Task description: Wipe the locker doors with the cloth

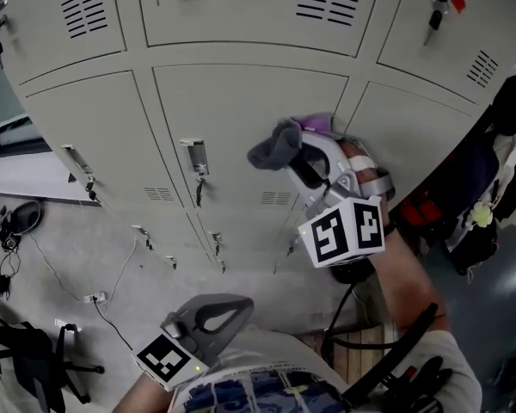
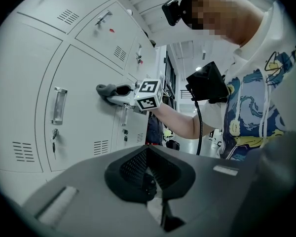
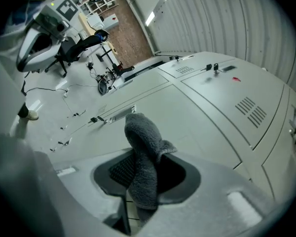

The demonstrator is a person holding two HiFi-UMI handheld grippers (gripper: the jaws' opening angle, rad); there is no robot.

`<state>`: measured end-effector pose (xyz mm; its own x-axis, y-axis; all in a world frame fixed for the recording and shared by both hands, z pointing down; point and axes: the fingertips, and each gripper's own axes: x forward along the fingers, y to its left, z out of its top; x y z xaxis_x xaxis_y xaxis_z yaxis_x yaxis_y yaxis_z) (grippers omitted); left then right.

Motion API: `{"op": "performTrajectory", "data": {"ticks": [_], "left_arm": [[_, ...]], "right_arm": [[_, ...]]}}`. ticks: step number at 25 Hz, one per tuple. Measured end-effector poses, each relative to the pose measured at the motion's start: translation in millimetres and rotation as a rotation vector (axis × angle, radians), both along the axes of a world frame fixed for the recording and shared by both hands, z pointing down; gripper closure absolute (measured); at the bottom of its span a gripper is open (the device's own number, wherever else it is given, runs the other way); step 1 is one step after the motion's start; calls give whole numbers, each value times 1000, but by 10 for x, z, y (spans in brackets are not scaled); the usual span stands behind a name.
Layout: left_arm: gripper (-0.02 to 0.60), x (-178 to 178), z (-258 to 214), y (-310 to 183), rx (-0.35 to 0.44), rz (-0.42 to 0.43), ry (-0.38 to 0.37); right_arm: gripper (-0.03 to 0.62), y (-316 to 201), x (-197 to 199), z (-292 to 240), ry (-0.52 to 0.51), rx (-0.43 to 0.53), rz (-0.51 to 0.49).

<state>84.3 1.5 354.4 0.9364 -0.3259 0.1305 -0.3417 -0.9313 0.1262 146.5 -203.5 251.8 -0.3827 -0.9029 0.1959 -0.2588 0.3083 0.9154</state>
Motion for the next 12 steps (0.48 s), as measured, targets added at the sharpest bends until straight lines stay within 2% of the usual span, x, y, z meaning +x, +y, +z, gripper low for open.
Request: {"op": "performTrajectory", "data": {"ticks": [12], "left_arm": [[578,35,88,28,-12,-30,-14]], "right_arm": [[480,-12,83,1092,-15,-164,1]]}}
